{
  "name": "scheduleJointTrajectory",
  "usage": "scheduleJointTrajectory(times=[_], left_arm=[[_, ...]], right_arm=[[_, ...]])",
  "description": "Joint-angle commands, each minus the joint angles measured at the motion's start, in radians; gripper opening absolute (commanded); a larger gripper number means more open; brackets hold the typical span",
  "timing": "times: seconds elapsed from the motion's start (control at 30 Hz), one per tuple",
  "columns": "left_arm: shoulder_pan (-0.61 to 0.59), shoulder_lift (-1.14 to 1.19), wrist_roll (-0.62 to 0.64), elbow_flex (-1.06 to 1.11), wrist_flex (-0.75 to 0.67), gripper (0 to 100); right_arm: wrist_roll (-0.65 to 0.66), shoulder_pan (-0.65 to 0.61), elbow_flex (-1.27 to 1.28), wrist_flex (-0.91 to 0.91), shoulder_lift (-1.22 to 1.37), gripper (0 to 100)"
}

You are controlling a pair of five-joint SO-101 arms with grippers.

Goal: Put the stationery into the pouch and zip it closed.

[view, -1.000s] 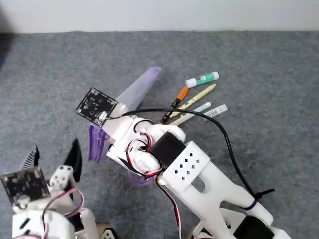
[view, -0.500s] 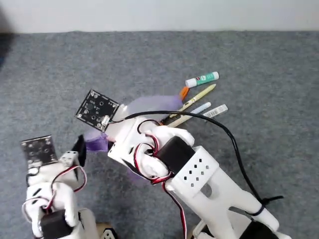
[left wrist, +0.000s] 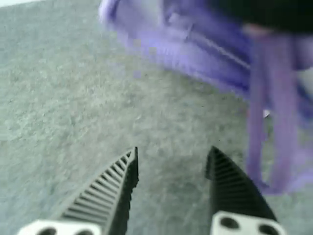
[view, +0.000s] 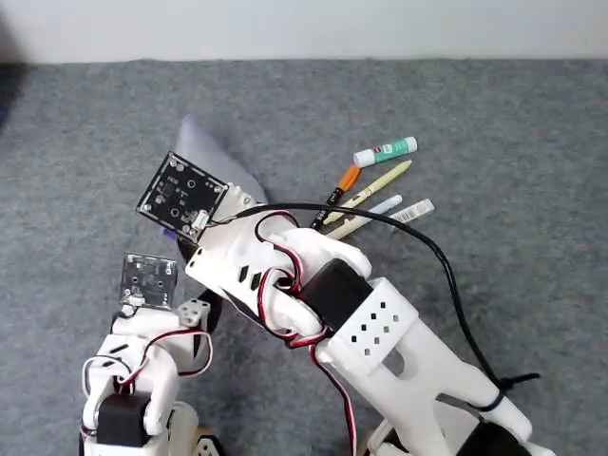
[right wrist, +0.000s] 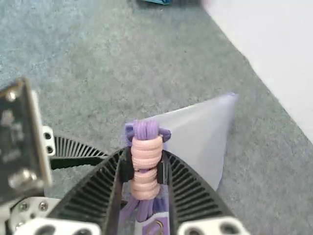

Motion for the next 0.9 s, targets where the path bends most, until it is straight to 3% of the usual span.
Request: scheduleJointTrajectory(times=[0.0,0.17,0.3,0.5,0.6,0.77,0.87], left_arm=[[0.008,-0.005,0.058,-0.013,-0.044,20],[-0.153,-0.006,0.057,-0.087,-0.029,20],[-0.213,-0.008,0.055,-0.226,0.107,20],[-0.212,-0.006,0.055,-0.424,0.265,20],[-0.199,-0.005,0.055,-0.455,0.261,20],[-0.037,-0.005,0.063,-0.437,0.25,20],[-0.012,-0.005,0.092,-0.387,0.19,20]], right_arm=[[0.005,0.015,0.002,0.035,-0.041,0.8],[0.003,0.077,0.046,0.065,-0.048,0.8],[0.005,0.104,0.054,0.065,-0.047,0.8],[0.009,0.104,0.054,0.065,-0.047,0.8],[0.009,0.101,0.054,0.065,-0.047,0.8],[0.011,0.099,0.054,0.067,-0.044,0.8],[0.011,0.097,0.054,0.073,-0.05,0.8]])
